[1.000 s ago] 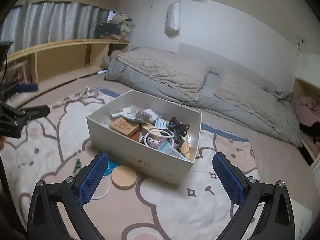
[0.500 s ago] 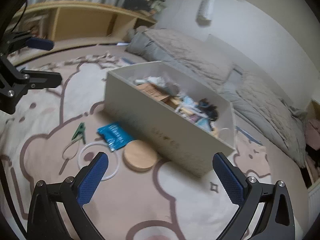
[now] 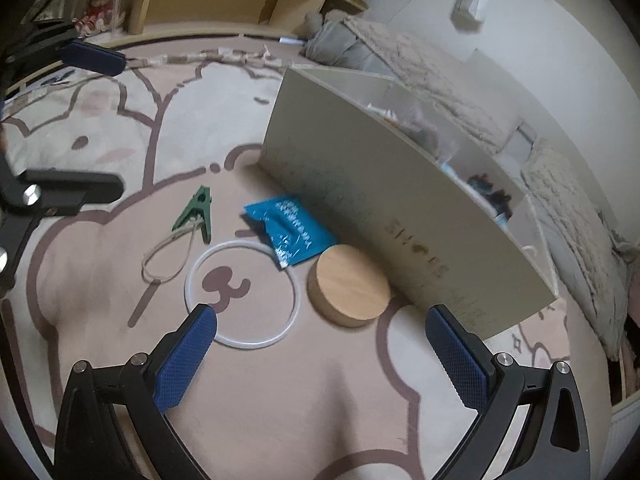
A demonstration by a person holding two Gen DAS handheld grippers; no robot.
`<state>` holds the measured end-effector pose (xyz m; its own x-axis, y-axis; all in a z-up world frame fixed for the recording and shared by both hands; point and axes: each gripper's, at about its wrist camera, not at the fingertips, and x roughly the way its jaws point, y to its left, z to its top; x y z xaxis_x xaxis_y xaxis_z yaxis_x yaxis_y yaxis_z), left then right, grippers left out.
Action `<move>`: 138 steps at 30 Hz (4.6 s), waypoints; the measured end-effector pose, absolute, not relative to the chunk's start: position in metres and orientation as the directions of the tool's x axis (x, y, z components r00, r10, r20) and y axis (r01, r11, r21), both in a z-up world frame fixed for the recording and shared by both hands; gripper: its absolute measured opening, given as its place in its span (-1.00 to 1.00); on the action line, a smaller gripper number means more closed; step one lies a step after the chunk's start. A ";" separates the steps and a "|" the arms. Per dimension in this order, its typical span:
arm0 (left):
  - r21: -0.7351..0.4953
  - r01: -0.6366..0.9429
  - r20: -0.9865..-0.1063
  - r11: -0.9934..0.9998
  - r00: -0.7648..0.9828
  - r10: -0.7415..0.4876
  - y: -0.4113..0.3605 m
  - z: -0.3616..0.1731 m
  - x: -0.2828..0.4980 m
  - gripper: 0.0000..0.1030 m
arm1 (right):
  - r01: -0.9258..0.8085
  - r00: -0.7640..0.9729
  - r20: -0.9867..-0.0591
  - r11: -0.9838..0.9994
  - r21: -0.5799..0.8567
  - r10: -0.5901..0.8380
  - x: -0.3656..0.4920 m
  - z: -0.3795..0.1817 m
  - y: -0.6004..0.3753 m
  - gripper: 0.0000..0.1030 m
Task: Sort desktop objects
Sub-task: 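Swing both tools toward the white ring and green clothespin on the blanket, then lower the right tool over the white ring while the left tool nears the green clothespin, then close the right tool on the white ring while the left tool closes on the clothespin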
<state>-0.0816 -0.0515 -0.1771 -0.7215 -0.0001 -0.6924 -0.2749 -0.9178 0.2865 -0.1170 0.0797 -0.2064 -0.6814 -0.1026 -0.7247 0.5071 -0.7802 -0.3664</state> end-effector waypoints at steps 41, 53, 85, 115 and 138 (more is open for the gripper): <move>0.302 -0.280 -0.806 -0.911 -0.585 -0.088 -0.034 -0.219 -0.113 1.00 | 0.533 -0.464 -0.885 -0.811 -0.241 -0.041 -0.089 -0.237 0.145 1.00; 0.235 -0.271 -0.881 -0.933 -0.466 -0.087 -0.039 -0.238 -0.120 1.00 | 0.531 -0.457 -0.889 -0.797 -0.288 0.017 -0.059 -0.234 0.174 1.00; 0.170 -0.365 -0.839 -0.915 -0.541 0.060 -0.038 -0.199 -0.053 1.00 | 0.379 -0.508 -0.850 -0.922 -0.072 -0.142 -0.040 -0.187 0.193 1.00; 0.056 -0.167 -0.854 -0.984 -0.519 0.040 -0.016 -0.247 -0.074 0.99 | 0.312 -0.418 -0.898 -0.950 0.000 -0.138 -0.030 -0.246 0.167 1.00; 0.020 -0.138 -0.874 -0.990 -0.484 0.049 -0.018 -0.249 -0.074 1.00 | 0.271 -0.378 -0.918 -0.962 0.015 -0.121 -0.029 -0.240 0.164 0.75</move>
